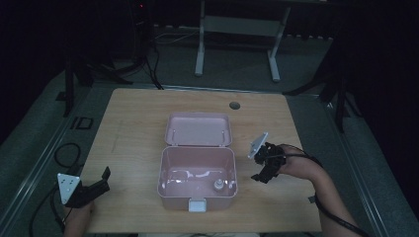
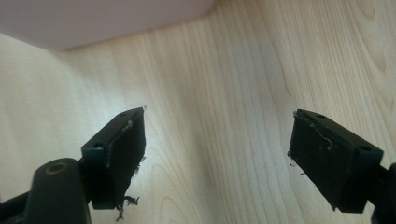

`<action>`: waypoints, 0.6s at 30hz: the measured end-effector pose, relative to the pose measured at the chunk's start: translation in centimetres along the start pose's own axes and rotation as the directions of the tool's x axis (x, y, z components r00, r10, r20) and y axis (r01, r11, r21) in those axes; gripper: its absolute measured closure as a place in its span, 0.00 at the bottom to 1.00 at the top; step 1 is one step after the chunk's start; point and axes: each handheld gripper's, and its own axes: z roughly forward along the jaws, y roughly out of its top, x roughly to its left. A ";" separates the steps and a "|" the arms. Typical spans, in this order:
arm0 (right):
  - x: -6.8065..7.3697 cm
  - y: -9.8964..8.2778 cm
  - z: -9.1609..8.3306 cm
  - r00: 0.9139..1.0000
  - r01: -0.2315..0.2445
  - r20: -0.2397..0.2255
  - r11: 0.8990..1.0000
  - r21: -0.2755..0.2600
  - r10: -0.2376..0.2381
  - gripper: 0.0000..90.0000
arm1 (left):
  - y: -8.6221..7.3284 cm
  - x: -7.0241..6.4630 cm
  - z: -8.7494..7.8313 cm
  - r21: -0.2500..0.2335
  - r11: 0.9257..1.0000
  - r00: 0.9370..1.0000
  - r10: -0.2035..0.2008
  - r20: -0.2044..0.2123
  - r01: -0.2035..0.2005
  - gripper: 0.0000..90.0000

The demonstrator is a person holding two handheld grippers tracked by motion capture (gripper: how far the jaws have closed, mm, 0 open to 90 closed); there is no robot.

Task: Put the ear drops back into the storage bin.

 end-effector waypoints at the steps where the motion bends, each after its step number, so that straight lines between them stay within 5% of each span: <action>1: 0.0 -0.4 0.2 1.000 -0.009 0.010 1.000 -0.005 0.009 0.20 | 0.0 0.0 0.0 -0.001 1.000 1.000 0.000 0.000 0.000 0.01; 8: 0.1 -2.9 1.3 0.993 -0.087 0.076 0.992 -0.094 0.094 0.20 | 0.0 0.0 0.0 -0.002 1.000 1.000 -0.001 -0.001 0.001 0.01; 13: -0.3 -4.7 1.7 0.970 -0.176 0.133 0.966 -0.191 0.203 0.20 | 0.0 0.0 0.0 -0.001 1.000 1.000 -0.002 0.000 0.002 0.01; 16: -0.1 -5.3 2.1 0.962 -0.176 0.169 0.963 -0.204 0.212 0.19 | 0.0 0.0 0.0 -0.003 1.000 1.000 -0.006 0.000 0.006 0.01; 18: 0.0 -5.7 2.3 0.950 -0.200 0.190 0.950 -0.238 0.247 0.18 | 0.0 0.0 0.0 -0.003 1.000 1.000 -0.005 0.000 0.005 0.01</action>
